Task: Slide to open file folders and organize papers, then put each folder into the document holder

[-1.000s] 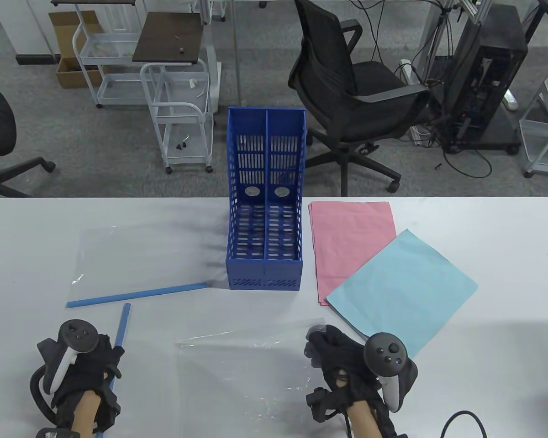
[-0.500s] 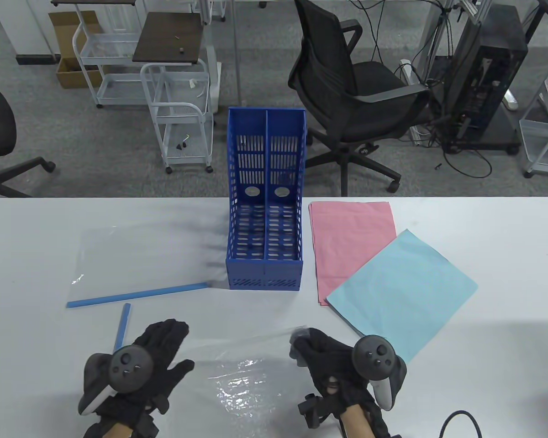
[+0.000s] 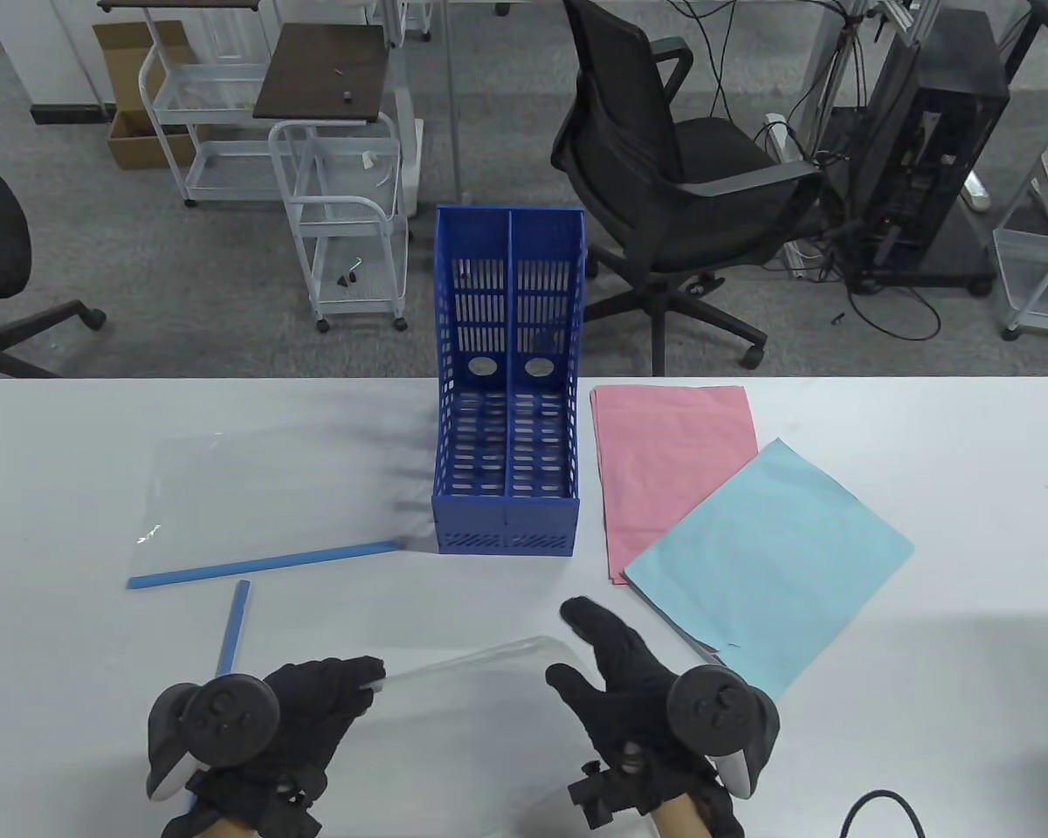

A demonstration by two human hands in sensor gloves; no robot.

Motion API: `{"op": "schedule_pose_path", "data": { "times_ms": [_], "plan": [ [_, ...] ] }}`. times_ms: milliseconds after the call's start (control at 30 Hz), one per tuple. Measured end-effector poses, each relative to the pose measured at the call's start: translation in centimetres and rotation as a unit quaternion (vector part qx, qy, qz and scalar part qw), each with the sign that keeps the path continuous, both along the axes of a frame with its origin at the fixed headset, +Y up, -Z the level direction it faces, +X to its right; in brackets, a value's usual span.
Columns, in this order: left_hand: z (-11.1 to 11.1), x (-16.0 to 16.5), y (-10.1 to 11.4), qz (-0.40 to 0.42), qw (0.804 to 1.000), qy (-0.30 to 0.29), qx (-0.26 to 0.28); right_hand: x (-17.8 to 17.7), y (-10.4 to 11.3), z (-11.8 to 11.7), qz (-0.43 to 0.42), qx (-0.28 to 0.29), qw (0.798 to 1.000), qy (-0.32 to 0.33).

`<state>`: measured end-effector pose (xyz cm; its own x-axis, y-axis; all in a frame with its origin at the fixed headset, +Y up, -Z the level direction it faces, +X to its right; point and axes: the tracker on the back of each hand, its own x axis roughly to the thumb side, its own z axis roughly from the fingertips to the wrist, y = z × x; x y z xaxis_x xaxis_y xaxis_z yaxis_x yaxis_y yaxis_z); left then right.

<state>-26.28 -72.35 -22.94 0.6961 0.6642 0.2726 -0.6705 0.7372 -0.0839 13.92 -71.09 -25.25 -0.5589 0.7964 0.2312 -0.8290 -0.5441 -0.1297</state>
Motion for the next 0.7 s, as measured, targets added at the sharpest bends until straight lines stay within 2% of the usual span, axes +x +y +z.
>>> {"op": "schedule_pose_path", "data": {
  "times_ms": [100,200,300,333,400,500,567,700],
  "plan": [
    [-0.2,-1.0,-0.7,0.113,0.993,0.007,-0.045,1.6,-0.8,-0.6,-0.024,-0.066,0.997,-0.010],
    [-0.2,-1.4,-1.2,0.186,0.980,0.022,-0.071,2.0,-1.9,-1.1,-0.101,-0.132,0.986,0.024],
    [-0.2,-1.3,-1.9,0.249,0.961,0.038,-0.117,0.9,-3.4,-1.5,-0.208,-0.212,0.949,0.108],
    [-0.2,-1.2,-2.1,0.255,0.958,0.037,-0.129,0.5,-3.7,-1.5,-0.226,-0.222,0.940,0.123],
    [-0.2,-0.9,-2.5,0.254,0.955,0.035,-0.148,-0.1,-4.0,-1.5,-0.247,-0.238,0.931,0.124],
    [-0.3,-0.6,-2.9,0.226,0.958,0.044,-0.173,0.0,-3.9,-1.3,-0.227,-0.228,0.944,0.074],
    [-0.2,-0.4,-3.1,0.171,0.962,0.049,-0.207,0.4,-3.7,-1.2,-0.199,-0.230,0.951,0.049],
    [0.2,-0.2,-2.5,0.091,0.977,0.112,-0.158,1.0,-3.3,-1.2,-0.146,-0.230,0.962,0.012]
  ]
}}
